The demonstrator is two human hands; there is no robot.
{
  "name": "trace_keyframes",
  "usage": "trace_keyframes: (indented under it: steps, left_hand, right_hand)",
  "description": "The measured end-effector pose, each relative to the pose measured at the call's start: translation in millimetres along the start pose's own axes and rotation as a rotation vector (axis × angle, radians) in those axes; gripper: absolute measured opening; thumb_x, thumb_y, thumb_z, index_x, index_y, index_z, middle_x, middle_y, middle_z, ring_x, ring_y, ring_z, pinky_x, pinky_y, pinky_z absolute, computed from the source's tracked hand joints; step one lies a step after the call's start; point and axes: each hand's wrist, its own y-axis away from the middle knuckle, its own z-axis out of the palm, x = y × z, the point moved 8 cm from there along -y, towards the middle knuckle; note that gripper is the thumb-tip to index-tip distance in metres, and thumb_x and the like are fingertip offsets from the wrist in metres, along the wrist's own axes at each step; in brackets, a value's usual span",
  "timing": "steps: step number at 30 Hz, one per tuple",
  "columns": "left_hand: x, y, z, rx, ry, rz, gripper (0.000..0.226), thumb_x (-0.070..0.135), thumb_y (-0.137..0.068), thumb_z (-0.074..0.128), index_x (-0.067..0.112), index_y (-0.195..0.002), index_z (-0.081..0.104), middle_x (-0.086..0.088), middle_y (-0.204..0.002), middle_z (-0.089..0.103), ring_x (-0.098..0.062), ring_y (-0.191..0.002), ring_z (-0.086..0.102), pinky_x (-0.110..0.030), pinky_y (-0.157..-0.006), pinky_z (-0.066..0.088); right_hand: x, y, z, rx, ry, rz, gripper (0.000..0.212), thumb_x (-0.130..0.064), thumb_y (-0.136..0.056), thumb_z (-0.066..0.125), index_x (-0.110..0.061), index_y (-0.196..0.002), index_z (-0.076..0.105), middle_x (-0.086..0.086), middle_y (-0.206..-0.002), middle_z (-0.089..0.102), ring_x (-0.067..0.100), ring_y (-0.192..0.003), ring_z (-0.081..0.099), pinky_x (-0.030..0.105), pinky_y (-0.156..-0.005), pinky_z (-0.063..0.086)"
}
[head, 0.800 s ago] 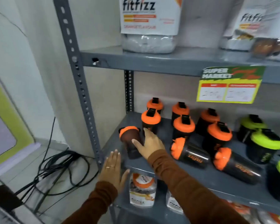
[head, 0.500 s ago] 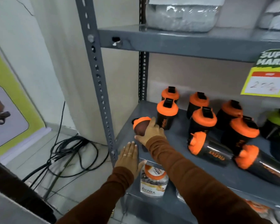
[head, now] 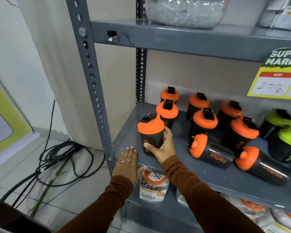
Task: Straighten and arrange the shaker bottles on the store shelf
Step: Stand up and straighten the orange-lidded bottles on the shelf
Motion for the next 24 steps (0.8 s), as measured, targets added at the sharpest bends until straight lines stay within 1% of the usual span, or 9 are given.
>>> trace_keyframes:
  steps: [4, 9, 12, 15, 17, 18, 20, 22, 24]
  left_hand:
    - [0.6, 2.0, 1.1, 0.0, 0.029, 0.023, 0.086, 0.053, -0.091, -0.002, 0.003, -0.104, 0.066, -0.014, -0.108, 0.069, -0.025, -0.1, 0.065, -0.041, -0.083, 0.051]
    - [2.2, 3.4, -2.6, 0.03, -0.006, 0.021, 0.086, 0.054, -0.09, -0.002, 0.003, -0.104, 0.066, -0.013, -0.107, 0.07, -0.024, -0.098, 0.066, -0.034, -0.088, 0.039]
    - [3.4, 6.7, -3.8, 0.04, -0.017, 0.005, 0.086, 0.054, -0.091, -0.002, 0.001, -0.105, 0.065, -0.016, -0.109, 0.069, -0.027, -0.1, 0.065, -0.036, -0.089, 0.037]
    - [16.8, 21.9, -3.5, 0.087, 0.016, -0.005, 0.083, 0.052, -0.092, -0.001, -0.001, -0.113, 0.058, -0.021, -0.117, 0.063, -0.032, -0.112, 0.058, -0.034, -0.108, 0.028]
    - [37.6, 35.9, 0.7, 0.142, 0.039, 0.045, 0.075, 0.052, -0.091, 0.002, -0.003, -0.128, 0.039, -0.024, -0.137, 0.044, -0.031, -0.135, 0.029, -0.031, -0.115, 0.003]
    - [51.7, 41.6, 5.2, 0.153, 0.041, 0.096, 0.073, 0.052, -0.091, 0.003, -0.001, -0.136, 0.027, -0.021, -0.148, 0.024, -0.027, -0.141, 0.008, -0.031, -0.113, -0.003]
    - [81.9, 49.0, 13.7, 0.187, 0.021, 0.206, 0.069, 0.052, -0.09, 0.006, 0.004, -0.14, 0.013, -0.011, -0.155, -0.008, -0.022, -0.142, -0.009, -0.034, -0.113, -0.001]
    - [109.2, 48.1, 16.3, 0.17, 0.024, 0.263, 0.069, 0.051, -0.09, 0.008, 0.003, -0.136, 0.022, -0.009, -0.155, 0.002, -0.024, -0.142, 0.008, -0.036, -0.111, 0.005]
    - [132.2, 41.2, 12.5, 0.11, 0.014, 0.293, 0.067, 0.05, -0.091, 0.007, 0.003, -0.13, 0.035, -0.012, -0.145, 0.035, -0.028, -0.13, 0.039, -0.035, -0.11, 0.006]
  right_hand:
    - [-3.4, -1.9, -5.5, -0.133, 0.057, -0.019, 0.092, -0.004, -0.063, 0.082, -0.015, -0.137, 0.029, 0.012, -0.137, 0.048, 0.025, -0.126, 0.045, 0.033, -0.107, 0.036]
    - [-2.8, 2.2, -15.4, -0.166, 0.09, -0.012, 0.092, -0.004, -0.062, 0.083, -0.014, -0.137, 0.03, 0.011, -0.136, 0.049, 0.025, -0.125, 0.045, 0.036, -0.108, 0.036]
    - [0.5, 2.3, -13.8, -0.184, 0.098, -0.005, 0.107, -0.015, -0.052, 0.087, -0.02, -0.138, 0.026, 0.009, -0.139, 0.047, 0.025, -0.127, 0.045, 0.045, -0.11, 0.036]
    - [3.0, 8.7, -21.8, -0.23, 0.119, 0.001, 0.119, -0.015, -0.053, 0.088, -0.016, -0.144, 0.012, 0.01, -0.148, 0.034, 0.025, -0.133, 0.037, 0.044, -0.112, 0.032]
    - [-3.1, 17.1, -44.8, -0.21, 0.166, -0.05, 0.1, -0.008, -0.066, 0.08, -0.01, -0.143, 0.017, 0.011, -0.146, 0.035, 0.022, -0.128, 0.041, 0.037, -0.109, 0.035]
    - [-9.6, 21.3, -62.0, -0.152, 0.223, -0.139, 0.085, -0.013, -0.071, 0.075, -0.009, -0.14, 0.026, 0.013, -0.141, 0.04, 0.021, -0.122, 0.044, 0.036, -0.106, 0.038]
    - [-27.9, 35.0, -99.2, 0.029, 0.406, -0.349, 0.063, -0.031, -0.071, 0.059, -0.007, -0.128, 0.046, 0.017, -0.127, 0.052, 0.025, -0.113, 0.049, 0.041, -0.102, 0.041]
    - [-27.0, 38.1, -130.7, 0.168, 0.579, -0.42, 0.068, -0.04, -0.061, 0.048, -0.006, -0.12, 0.053, 0.017, -0.12, 0.058, 0.028, -0.113, 0.046, 0.044, -0.098, 0.04]
    - [-16.8, 31.0, -150.0, 0.19, 0.751, -0.385, 0.074, -0.038, -0.061, 0.054, -0.002, -0.125, 0.048, 0.022, -0.127, 0.054, 0.035, -0.122, 0.042, 0.05, -0.102, 0.037]
